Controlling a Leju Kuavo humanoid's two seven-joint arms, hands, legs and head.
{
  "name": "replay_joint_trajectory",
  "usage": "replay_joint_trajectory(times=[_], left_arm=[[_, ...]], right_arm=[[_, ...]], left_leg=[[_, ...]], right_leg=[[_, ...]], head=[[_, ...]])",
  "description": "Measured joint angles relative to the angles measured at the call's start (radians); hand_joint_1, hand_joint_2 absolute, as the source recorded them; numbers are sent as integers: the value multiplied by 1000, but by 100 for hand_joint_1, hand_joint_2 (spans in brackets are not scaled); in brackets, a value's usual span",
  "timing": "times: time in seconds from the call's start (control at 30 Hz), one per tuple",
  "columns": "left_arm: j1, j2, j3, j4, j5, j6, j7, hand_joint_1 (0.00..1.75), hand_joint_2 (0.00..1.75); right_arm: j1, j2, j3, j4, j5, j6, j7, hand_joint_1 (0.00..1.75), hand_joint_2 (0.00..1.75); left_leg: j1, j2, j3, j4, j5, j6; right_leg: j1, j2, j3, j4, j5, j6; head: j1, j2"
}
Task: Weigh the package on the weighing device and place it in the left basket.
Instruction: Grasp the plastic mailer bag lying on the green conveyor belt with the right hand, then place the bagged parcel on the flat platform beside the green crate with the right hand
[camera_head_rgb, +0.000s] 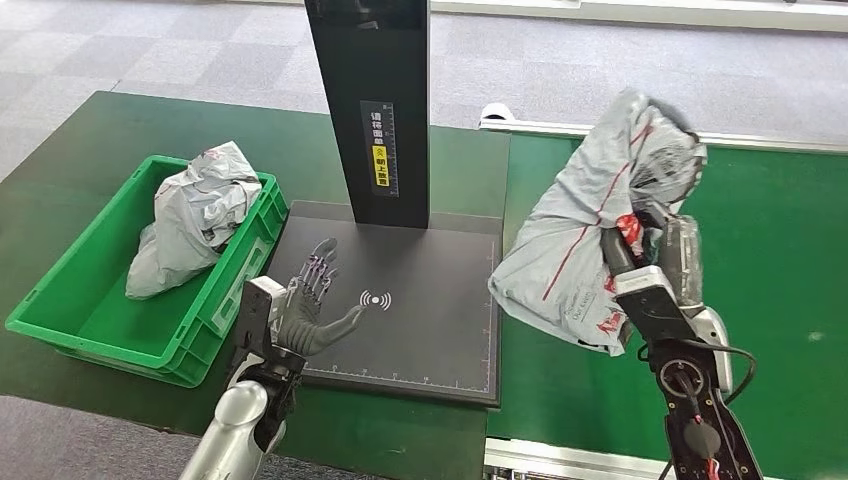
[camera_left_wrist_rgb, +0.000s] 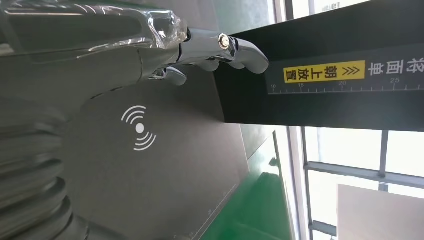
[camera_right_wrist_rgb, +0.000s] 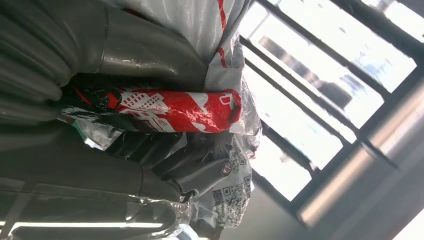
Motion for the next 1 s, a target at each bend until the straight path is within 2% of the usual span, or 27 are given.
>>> replay_joint_trajectory(times=[0.17,0.33,0.53,1.0], left_arm=[[-14,-6,11,6,5,-1,-11,0,175],[-34,-16,34,0,37,14,-26,0,175],[-39,-21,45,-5,43,17,-26,0,175],[-41,-21,49,-5,44,17,-26,0,175]], right_arm=[[12,39,-58,-126,20,-116,-72,175,175],[11,65,-68,-254,37,-227,-117,175,175],[12,74,-68,-316,39,-244,-118,175,175],[13,81,-68,-337,35,-245,-121,175,175]], left_leg=[[0,1,0,0,0,0],[0,1,1,0,0,0],[0,1,1,0,0,0],[0,1,1,0,0,0]], right_leg=[[0,0,0,0,0,0],[0,0,1,0,0,0],[0,0,1,0,0,0],[0,0,1,0,0,0]], head=[[0,0],[0,0],[0,0],[0,0]])
